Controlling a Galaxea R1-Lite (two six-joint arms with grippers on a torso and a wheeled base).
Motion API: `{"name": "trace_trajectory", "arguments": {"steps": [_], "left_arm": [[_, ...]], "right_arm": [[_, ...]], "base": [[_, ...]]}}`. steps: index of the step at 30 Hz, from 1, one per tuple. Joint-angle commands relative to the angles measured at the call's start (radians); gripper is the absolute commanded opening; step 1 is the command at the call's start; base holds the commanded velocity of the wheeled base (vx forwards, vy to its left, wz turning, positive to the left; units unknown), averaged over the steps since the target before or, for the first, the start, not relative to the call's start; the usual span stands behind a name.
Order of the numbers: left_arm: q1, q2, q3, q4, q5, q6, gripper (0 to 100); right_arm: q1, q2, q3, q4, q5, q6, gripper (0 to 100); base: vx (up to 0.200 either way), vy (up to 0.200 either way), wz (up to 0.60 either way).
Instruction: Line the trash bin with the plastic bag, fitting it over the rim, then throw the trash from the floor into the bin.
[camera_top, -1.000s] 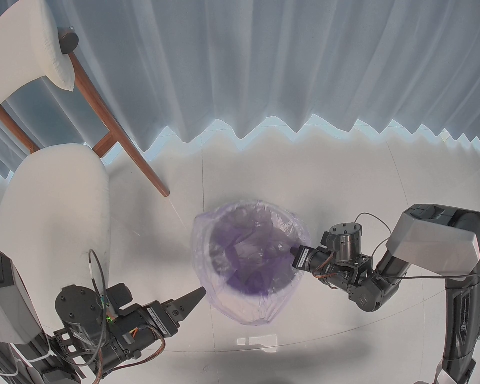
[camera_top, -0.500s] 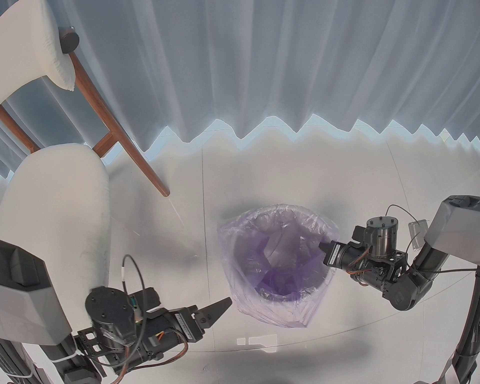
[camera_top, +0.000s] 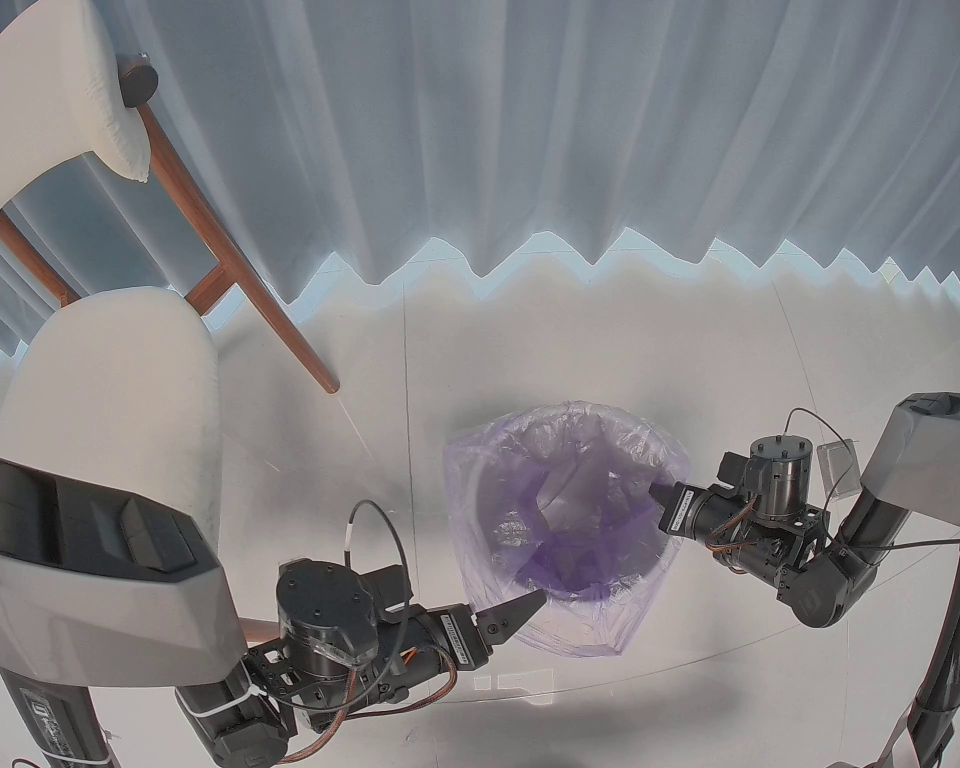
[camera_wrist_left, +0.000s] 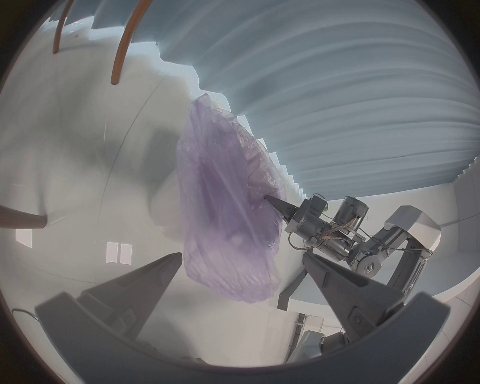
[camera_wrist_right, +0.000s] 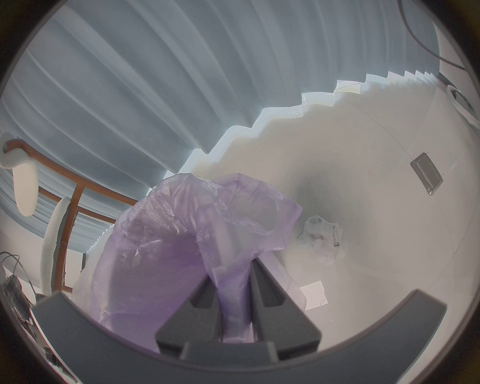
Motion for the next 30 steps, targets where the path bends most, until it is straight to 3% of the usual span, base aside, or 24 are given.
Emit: {"name": "trace_trajectory", "arguments": {"steps": [1,2,3,10,19,30], "left_arm": [[0.001,0.040,-0.030,0.003,-0.001,-0.001,100],[0.002,0.050,-0.038,0.003,-0.001,-0.001,100],[0.002,0.051,-0.038,0.003,0.000,0.001,0],[0.016,0.069,-0.029,0.000,0.017,0.002,0],[0.079,0.034,0.002,-0.003,0.057,0.001,0],[0.144,0.050,-0.009,-0.014,0.057,-0.001,0]], "right_arm": [[0.008,-0.001,0.003,-0.001,-0.001,-0.001,0],[0.010,-0.002,0.002,-0.001,-0.001,-0.001,0],[0.010,-0.002,0.002,-0.001,-0.001,-0.001,0],[-0.009,-0.009,0.005,-0.035,0.004,0.021,0],[-0.047,-0.036,0.017,-0.033,0.019,0.141,0],[-0.046,-0.143,0.122,-0.031,0.151,0.262,0]], "base": [[0.000,0.000,0.00],[0.000,0.000,0.00],[0.000,0.000,0.00],[0.000,0.000,0.00],[0.000,0.000,0.00],[0.000,0.000,0.00]]}}
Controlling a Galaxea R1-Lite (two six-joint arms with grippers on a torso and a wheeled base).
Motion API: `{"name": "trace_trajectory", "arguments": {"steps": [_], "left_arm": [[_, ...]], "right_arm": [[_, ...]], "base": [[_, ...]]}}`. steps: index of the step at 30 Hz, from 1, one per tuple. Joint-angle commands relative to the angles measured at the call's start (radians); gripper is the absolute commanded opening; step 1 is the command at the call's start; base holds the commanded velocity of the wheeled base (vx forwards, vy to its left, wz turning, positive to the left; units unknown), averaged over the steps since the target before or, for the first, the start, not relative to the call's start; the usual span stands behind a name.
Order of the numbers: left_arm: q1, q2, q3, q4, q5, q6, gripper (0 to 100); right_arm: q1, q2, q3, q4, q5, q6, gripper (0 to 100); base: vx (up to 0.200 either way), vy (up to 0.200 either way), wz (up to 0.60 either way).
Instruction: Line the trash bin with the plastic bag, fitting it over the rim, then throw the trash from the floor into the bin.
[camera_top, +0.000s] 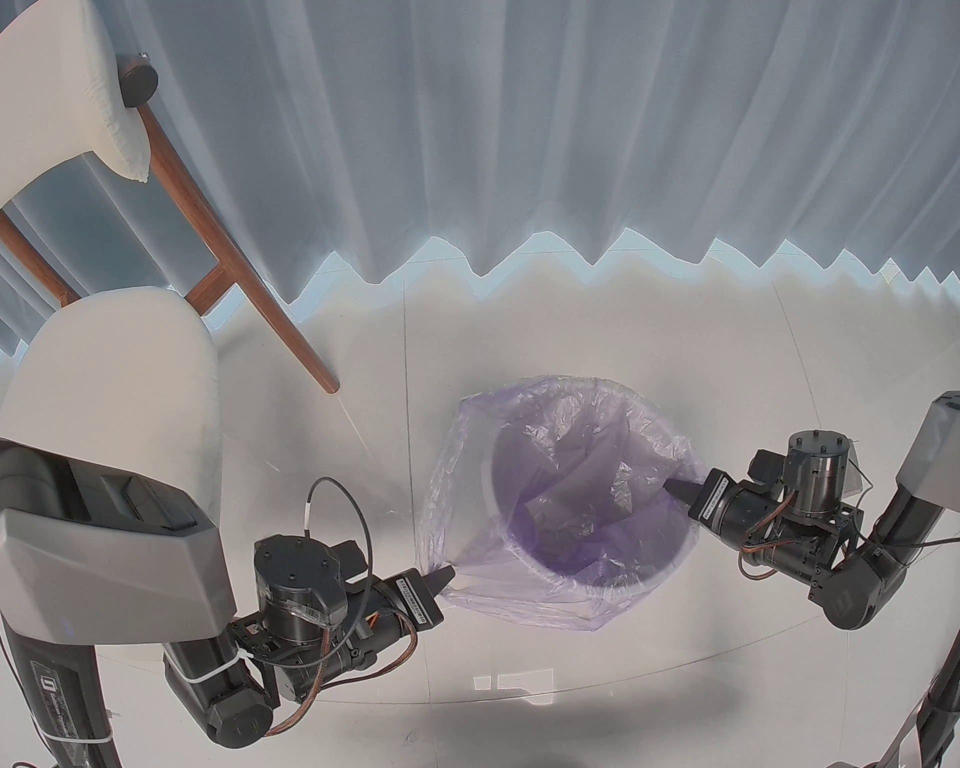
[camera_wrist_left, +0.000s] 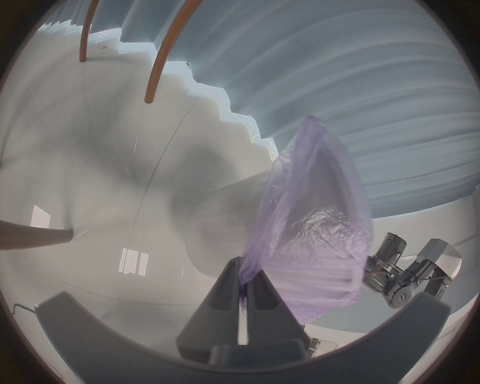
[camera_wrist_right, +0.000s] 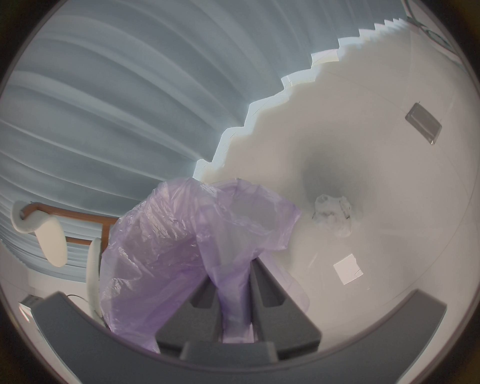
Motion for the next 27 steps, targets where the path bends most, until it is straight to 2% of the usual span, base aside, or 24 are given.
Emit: {"name": "trace_trajectory", "arguments": {"steps": [1,6,11,12,19,24,27], "left_arm": [[0.016,0.014,-0.004,-0.001,0.002,-0.002,0],[0.016,0.019,0.004,-0.024,0.003,-0.003,0],[0.015,0.011,0.006,-0.036,0.043,-0.003,0],[0.010,0.008,0.012,-0.036,0.045,-0.003,100],[-0.004,-0.064,0.068,-0.037,0.046,-0.005,100],[-0.031,-0.298,0.240,-0.036,0.020,-0.078,100],[-0.062,-0.424,0.355,-0.033,-0.021,-0.103,100]], "right_arm": [[0.000,-0.072,0.051,0.002,0.042,0.024,0],[0.000,-0.107,0.074,0.003,0.074,0.060,0],[0.002,-0.104,0.079,0.000,0.076,0.061,0],[0.002,-0.104,0.077,0.000,0.076,0.060,0],[0.000,-0.091,0.040,0.005,0.057,0.055,0],[-0.001,-0.045,-0.067,0.048,-0.006,0.053,0],[-0.001,0.000,-0.164,0.117,-0.059,0.053,0]], "base": [[0.000,0.000,0.00],[0.000,0.000,0.00],[0.000,0.000,0.00],[0.000,0.000,0.00],[0.000,0.000,0.00],[0.000,0.000,0.00],[0.000,0.000,0.00]]}}
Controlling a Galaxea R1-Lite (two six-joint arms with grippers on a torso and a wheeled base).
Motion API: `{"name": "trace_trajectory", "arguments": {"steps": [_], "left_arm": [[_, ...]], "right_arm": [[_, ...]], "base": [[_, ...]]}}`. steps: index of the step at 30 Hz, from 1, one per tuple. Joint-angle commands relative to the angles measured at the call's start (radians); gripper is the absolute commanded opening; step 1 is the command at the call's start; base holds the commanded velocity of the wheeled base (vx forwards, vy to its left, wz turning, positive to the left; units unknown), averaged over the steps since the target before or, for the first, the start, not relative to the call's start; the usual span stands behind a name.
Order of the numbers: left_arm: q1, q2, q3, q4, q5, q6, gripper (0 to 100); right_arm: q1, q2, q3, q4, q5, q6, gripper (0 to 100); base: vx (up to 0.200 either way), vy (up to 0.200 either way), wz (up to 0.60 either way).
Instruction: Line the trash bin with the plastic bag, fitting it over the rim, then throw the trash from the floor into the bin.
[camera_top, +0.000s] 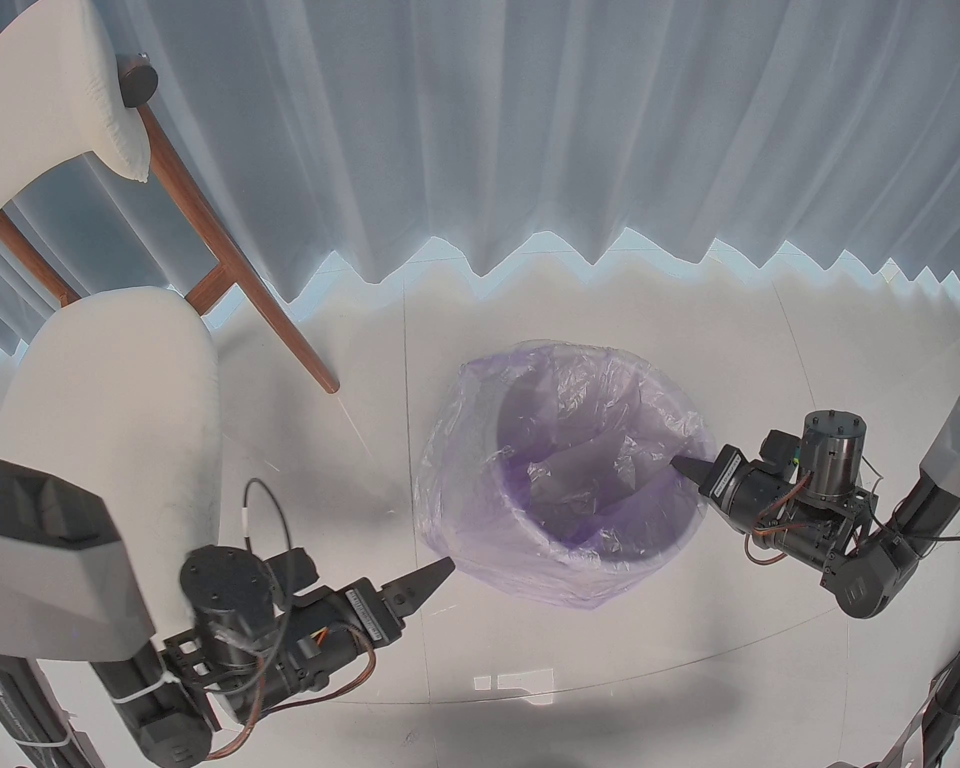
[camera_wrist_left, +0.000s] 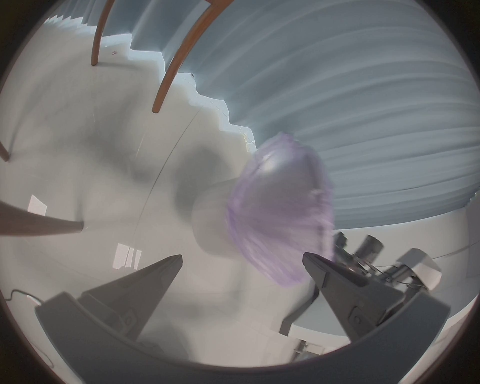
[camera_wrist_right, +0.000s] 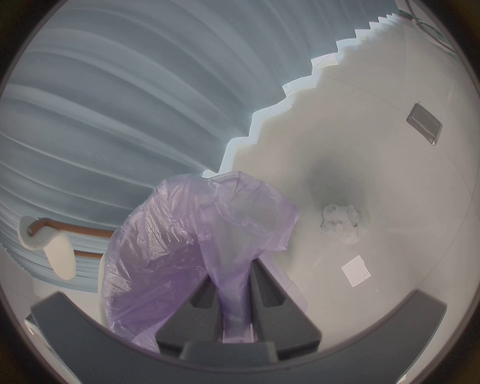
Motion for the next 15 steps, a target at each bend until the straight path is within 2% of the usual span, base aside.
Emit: {"name": "trace_trajectory", "arguments": {"steps": [1,6,12,15], "left_arm": [[-0.061,-0.296,0.184,0.022,-0.043,-0.063,100],[-0.064,-0.449,0.184,0.046,-0.026,-0.181,100],[-0.079,-0.471,0.184,0.049,0.052,-0.181,100],[-0.085,-0.472,0.184,0.049,0.077,-0.177,100]], "right_arm": [[0.002,0.098,-0.183,0.109,-0.091,-0.001,0],[0.016,0.193,-0.362,0.233,-0.192,-0.005,0],[0.043,0.269,-0.453,0.253,-0.255,-0.028,0],[0.066,0.317,-0.460,0.236,-0.292,-0.074,0]], "base": [[0.000,0.000,0.00],[0.000,0.000,0.00],[0.000,0.000,0.00],[0.000,0.000,0.00]]}}
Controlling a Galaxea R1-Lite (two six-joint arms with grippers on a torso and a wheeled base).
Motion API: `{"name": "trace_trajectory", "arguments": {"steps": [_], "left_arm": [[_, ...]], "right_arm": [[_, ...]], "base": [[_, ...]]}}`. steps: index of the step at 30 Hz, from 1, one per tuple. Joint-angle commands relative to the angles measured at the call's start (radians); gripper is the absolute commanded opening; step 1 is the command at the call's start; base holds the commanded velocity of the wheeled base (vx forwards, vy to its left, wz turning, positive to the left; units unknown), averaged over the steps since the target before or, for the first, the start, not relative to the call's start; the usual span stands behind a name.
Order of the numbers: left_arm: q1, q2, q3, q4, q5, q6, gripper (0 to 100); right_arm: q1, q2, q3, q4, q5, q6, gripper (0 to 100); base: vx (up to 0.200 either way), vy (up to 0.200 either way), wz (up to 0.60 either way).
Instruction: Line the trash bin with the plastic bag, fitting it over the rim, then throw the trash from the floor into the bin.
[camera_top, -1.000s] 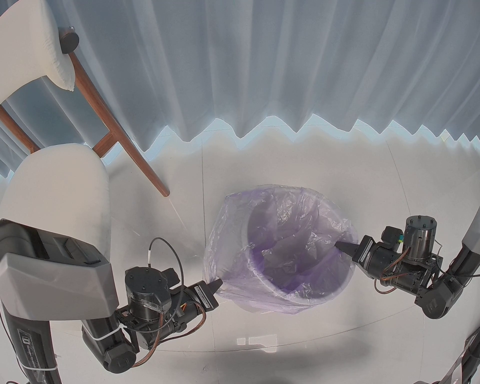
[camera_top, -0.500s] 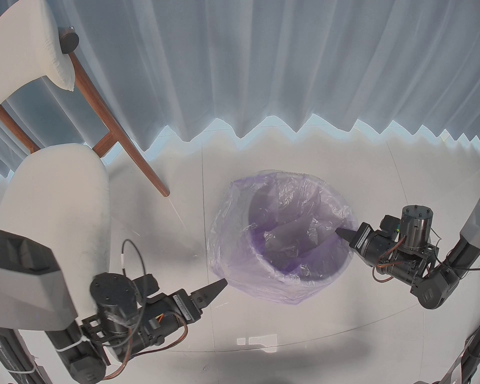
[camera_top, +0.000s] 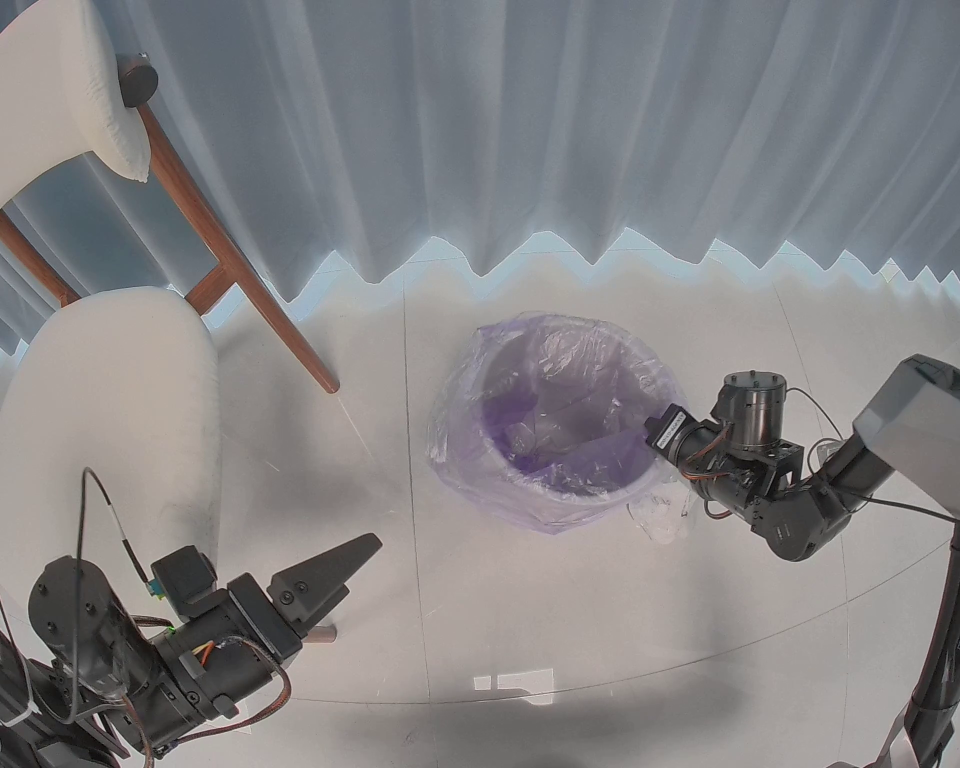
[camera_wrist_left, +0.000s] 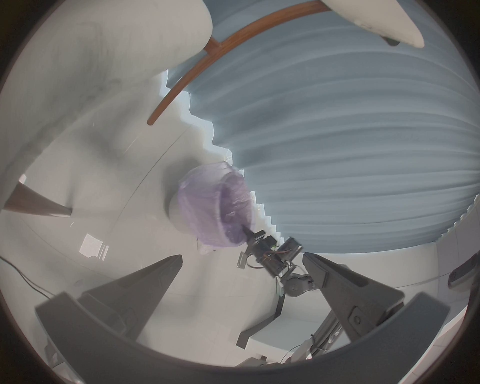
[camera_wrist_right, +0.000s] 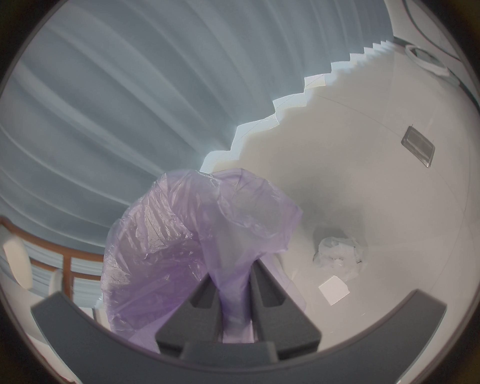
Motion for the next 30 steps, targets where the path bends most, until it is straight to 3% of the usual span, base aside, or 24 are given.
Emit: {"name": "trace_trajectory", "arguments": {"steps": [1,7,8,16,25,30], "left_arm": [[-0.016,-0.068,0.018,0.002,0.026,-0.004,100],[-0.016,-0.078,0.018,0.002,0.036,0.000,100],[-0.016,-0.078,0.018,0.004,0.036,0.000,100],[-0.016,-0.068,0.018,0.007,0.036,0.002,100],[-0.031,-0.068,0.018,0.059,0.037,0.005,100],[-0.034,-0.068,0.018,0.065,0.046,0.007,100]], "right_arm": [[0.033,0.116,-0.048,-0.004,-0.038,-0.037,0],[0.061,0.139,-0.048,-0.052,-0.087,-0.052,0],[0.062,0.136,-0.048,-0.053,-0.097,-0.051,100],[0.071,0.027,0.021,-0.067,-0.103,-0.037,100],[0.007,-0.067,0.221,-0.104,-0.097,0.012,100],[-0.084,-0.037,0.225,-0.165,-0.087,0.015,100]], "base": [[0.000,0.000,0.00],[0.000,0.000,0.00],[0.000,0.000,0.00],[0.000,0.000,0.00],[0.000,0.000,0.00],[0.000,0.000,0.00]]}}
